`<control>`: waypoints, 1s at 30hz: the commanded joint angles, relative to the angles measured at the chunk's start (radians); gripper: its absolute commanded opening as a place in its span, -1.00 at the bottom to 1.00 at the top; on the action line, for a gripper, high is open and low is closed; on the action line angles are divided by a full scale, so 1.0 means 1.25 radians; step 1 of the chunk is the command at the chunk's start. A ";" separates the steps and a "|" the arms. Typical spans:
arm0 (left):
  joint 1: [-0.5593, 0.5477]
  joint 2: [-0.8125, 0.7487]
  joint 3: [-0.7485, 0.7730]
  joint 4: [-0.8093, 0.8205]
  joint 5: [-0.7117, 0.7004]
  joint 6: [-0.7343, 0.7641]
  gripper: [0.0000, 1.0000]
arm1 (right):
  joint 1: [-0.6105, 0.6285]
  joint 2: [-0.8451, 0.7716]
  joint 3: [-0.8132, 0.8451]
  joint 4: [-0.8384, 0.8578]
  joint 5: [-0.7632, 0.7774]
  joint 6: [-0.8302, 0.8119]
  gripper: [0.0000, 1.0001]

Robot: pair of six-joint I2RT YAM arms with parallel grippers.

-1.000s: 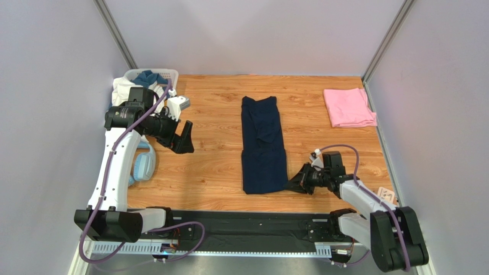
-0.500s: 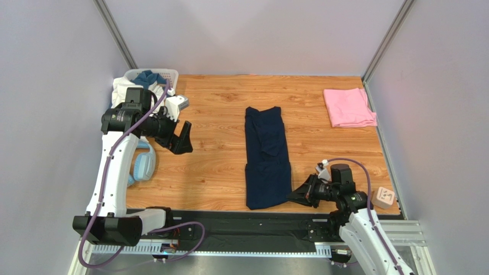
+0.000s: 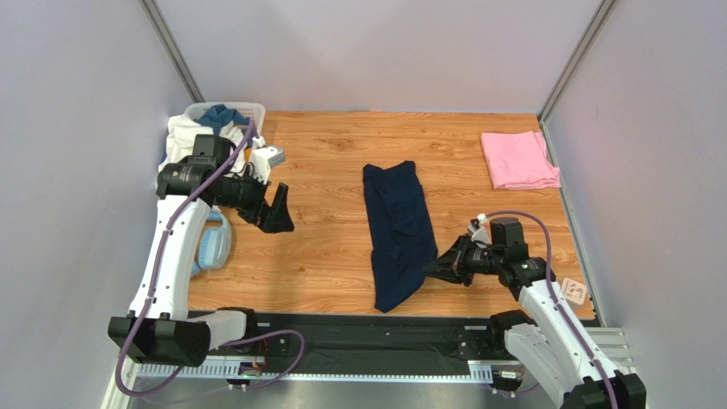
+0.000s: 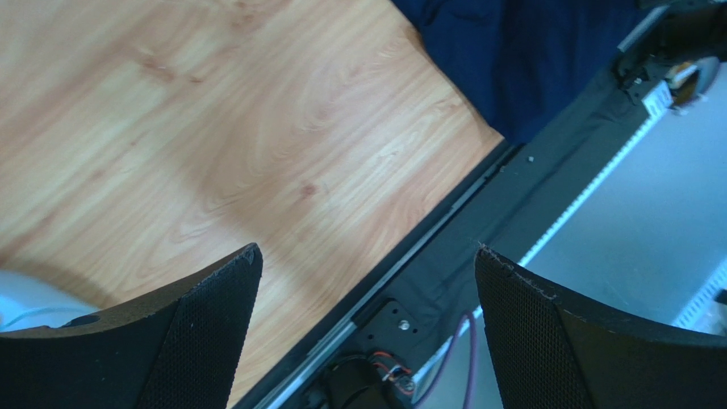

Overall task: Fold and stack the t-shirts
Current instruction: Grab one side of the 2/3 rectangular tshirt with both arms

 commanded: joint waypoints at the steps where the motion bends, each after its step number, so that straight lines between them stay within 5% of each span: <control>1: -0.104 0.014 -0.059 0.030 0.064 -0.046 0.99 | 0.005 0.009 -0.028 0.065 -0.007 0.010 -0.88; 11: -0.502 0.219 -0.071 0.112 -0.057 -0.117 0.99 | 0.005 0.045 -0.010 0.075 0.007 0.008 -0.89; 30: -0.796 0.311 -0.131 0.328 -0.229 -0.133 0.99 | 0.003 0.173 0.051 0.139 0.011 0.009 -0.94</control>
